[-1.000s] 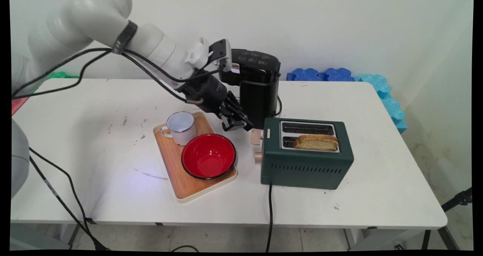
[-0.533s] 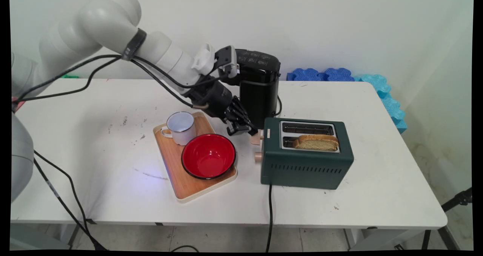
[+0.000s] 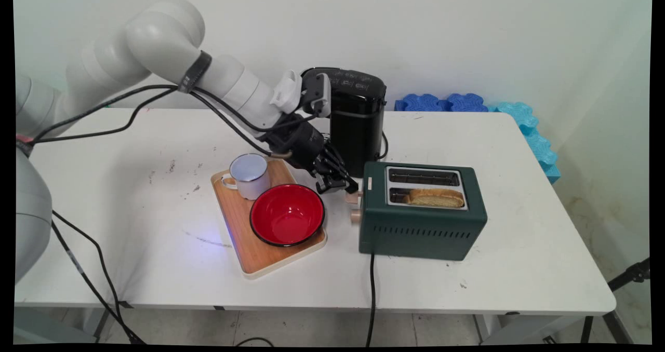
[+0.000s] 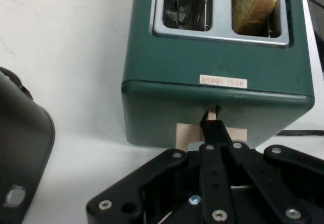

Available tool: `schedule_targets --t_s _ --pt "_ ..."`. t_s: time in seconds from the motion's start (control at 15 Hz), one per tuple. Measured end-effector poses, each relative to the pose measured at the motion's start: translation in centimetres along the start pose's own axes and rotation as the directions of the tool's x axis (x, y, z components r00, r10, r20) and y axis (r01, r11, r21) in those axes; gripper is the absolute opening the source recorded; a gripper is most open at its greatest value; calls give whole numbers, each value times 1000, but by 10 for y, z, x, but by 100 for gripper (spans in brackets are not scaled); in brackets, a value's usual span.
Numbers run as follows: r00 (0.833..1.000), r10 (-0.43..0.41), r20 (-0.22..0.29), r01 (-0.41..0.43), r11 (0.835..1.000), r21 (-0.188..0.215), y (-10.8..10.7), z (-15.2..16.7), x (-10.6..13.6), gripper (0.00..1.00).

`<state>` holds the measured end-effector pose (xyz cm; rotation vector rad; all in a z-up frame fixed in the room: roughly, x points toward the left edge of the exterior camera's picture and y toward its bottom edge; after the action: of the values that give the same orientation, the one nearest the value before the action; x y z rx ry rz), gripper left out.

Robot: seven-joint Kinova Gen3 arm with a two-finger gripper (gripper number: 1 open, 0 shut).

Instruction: Press the toaster switch

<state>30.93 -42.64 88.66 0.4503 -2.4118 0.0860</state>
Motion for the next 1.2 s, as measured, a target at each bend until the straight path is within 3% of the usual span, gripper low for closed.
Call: schedule_targets --t_s 1.2 --pt "1000 -5 -11 5 1000 -8 4 15 -24 0"
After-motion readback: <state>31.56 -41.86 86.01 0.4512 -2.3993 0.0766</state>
